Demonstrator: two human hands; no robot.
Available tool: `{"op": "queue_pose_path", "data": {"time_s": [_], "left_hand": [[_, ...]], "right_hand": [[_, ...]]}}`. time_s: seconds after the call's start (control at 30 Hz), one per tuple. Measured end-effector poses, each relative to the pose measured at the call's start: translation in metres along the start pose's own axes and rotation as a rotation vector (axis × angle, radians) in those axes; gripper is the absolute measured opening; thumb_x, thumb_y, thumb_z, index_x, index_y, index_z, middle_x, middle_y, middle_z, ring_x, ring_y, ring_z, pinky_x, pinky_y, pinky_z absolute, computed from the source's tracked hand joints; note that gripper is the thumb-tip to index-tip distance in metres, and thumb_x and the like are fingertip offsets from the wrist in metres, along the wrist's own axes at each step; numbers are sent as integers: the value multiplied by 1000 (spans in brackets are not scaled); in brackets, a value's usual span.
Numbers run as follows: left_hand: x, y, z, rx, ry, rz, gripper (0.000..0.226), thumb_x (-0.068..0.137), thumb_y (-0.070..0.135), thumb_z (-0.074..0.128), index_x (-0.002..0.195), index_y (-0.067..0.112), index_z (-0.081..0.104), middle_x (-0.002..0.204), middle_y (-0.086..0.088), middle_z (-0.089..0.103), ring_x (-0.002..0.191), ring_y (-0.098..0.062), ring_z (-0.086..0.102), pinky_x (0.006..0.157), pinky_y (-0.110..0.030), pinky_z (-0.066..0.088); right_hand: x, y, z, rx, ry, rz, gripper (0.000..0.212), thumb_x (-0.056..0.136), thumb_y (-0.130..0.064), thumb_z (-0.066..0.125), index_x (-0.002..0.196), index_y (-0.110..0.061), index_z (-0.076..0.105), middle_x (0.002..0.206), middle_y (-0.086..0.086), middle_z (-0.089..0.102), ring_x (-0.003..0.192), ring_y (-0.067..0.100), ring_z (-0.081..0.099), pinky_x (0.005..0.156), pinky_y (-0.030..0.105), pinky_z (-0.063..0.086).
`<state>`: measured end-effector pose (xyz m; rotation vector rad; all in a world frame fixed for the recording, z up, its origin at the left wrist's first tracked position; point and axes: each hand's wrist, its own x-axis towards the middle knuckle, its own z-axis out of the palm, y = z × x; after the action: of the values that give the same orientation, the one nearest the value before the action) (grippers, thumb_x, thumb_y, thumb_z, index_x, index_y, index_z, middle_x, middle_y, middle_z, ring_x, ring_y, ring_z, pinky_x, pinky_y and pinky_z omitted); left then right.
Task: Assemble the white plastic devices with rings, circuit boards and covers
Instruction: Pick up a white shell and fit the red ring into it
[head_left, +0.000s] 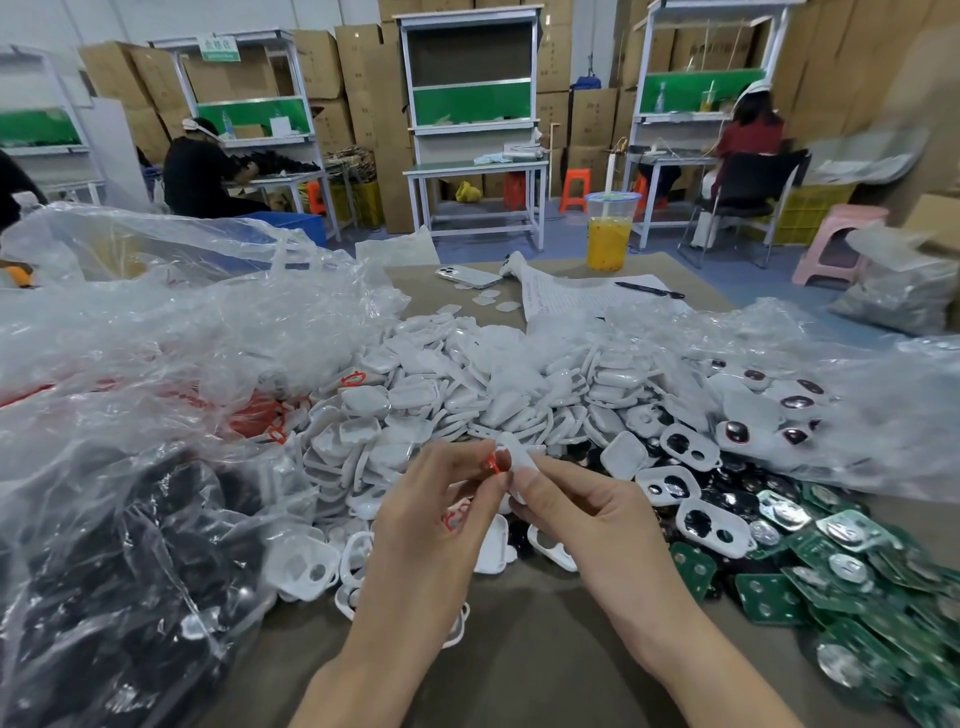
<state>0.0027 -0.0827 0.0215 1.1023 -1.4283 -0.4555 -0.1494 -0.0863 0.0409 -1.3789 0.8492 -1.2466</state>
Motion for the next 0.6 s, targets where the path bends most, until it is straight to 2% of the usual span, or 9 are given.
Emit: {"op": "queue_pose_path", "data": {"time_s": [0.13, 0.27, 0.4, 0.5, 0.6], "left_hand": [[-1, -2, 0, 60, 4, 66, 16, 91, 43, 65, 106, 47, 65, 111, 17, 68, 101, -6, 70, 80, -9, 51], [-1, -1, 0, 19, 14, 38, 15, 89, 41, 68, 104, 44, 68, 111, 17, 68, 102, -6, 70, 78, -9, 51], [-1, 3, 1, -15, 23, 41, 16, 91, 29, 72, 101, 41, 71, 111, 17, 68, 104, -5, 68, 78, -9, 52], [-1, 6, 0, -34, 19, 13, 16, 87, 34, 69, 101, 40, 72, 109, 17, 69, 104, -5, 68, 78, -9, 51], [-1, 8, 0, -54, 7, -30, 14, 84, 36, 68, 98, 38, 73, 106, 17, 70, 100, -8, 70, 75, -9, 50]], "right_hand": [[-1, 1, 1, 3, 19, -14, 16, 89, -35, 66, 97, -37, 80, 96, 0, 78, 99, 26, 70, 87, 28, 56], [-2, -1, 2, 11, 17, -23, 17, 91, -30, 66, 96, -36, 81, 94, 1, 79, 97, 26, 71, 82, 21, 56], [-3, -4, 3, 10, 1, -23, 18, 92, -29, 65, 98, -37, 80, 97, -3, 79, 98, 20, 73, 83, 19, 56], [-4, -7, 4, -4, 9, -29, 17, 87, -36, 65, 94, -42, 80, 94, -3, 79, 95, 18, 73, 75, 15, 53], [-4, -7, 3, -20, 14, -23, 17, 89, -34, 65, 93, -42, 80, 92, -2, 79, 94, 17, 73, 74, 15, 53]]}}
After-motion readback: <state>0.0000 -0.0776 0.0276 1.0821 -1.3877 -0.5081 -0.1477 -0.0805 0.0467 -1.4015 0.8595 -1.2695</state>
